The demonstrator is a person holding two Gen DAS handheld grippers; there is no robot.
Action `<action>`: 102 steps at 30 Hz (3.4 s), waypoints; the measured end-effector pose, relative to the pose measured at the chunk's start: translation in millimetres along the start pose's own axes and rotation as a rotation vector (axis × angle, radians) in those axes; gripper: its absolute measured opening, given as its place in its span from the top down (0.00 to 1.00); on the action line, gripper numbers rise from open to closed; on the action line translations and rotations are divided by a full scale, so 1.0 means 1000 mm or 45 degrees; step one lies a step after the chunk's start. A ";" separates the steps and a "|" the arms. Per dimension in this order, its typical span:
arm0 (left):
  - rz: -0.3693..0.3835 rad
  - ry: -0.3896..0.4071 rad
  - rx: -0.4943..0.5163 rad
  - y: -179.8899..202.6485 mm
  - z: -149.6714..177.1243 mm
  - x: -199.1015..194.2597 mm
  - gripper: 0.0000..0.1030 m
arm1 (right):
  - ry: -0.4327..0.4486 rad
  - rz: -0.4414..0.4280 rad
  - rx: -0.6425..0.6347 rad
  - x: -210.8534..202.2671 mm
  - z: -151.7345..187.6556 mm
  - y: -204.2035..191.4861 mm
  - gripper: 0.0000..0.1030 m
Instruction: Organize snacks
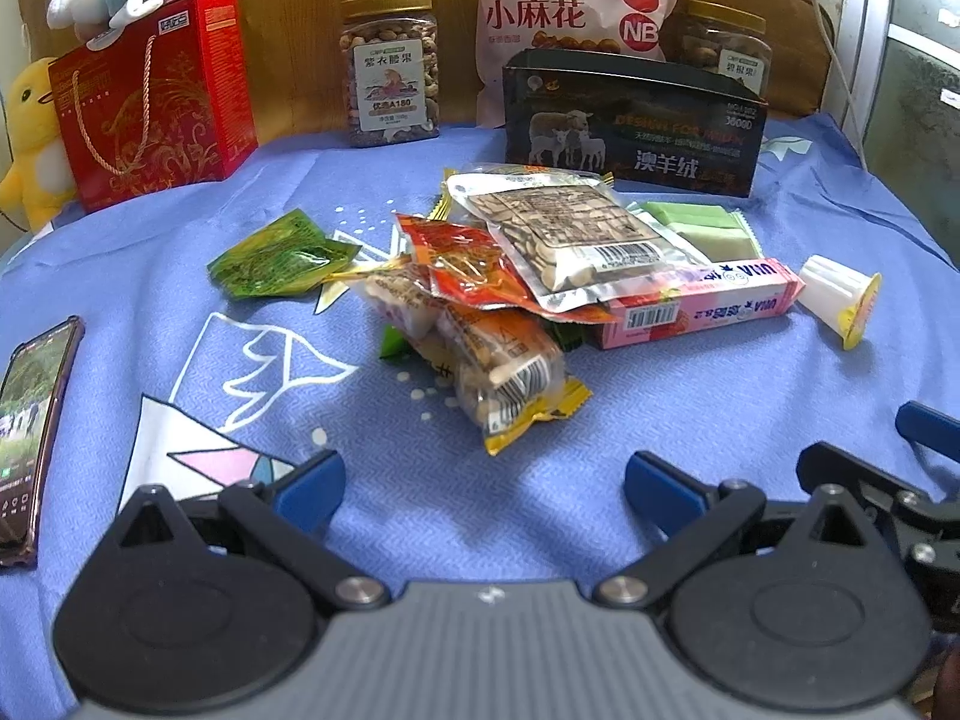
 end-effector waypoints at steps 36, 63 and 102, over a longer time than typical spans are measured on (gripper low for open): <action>0.082 0.073 -0.145 -0.076 -0.011 -0.012 0.00 | 0.060 -0.062 -0.274 0.014 -0.013 -0.076 0.00; 0.492 0.040 -0.141 -0.065 -0.036 -0.001 0.19 | -0.176 -0.438 -0.319 0.063 -0.018 -0.128 0.27; 0.484 0.263 0.173 0.094 -0.224 0.043 0.62 | 0.137 -0.178 -0.331 0.102 -0.176 0.007 0.66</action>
Point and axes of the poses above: each gripper's, at about its wrist camera, not at the fingertips, and x roughly the way its jaws point, y to its right, z to its underside, the point moved 8 cm from there along x, roughly the way its jaws point, and after that the axes turned 5 degrees about -z, right-handed, at the moved point
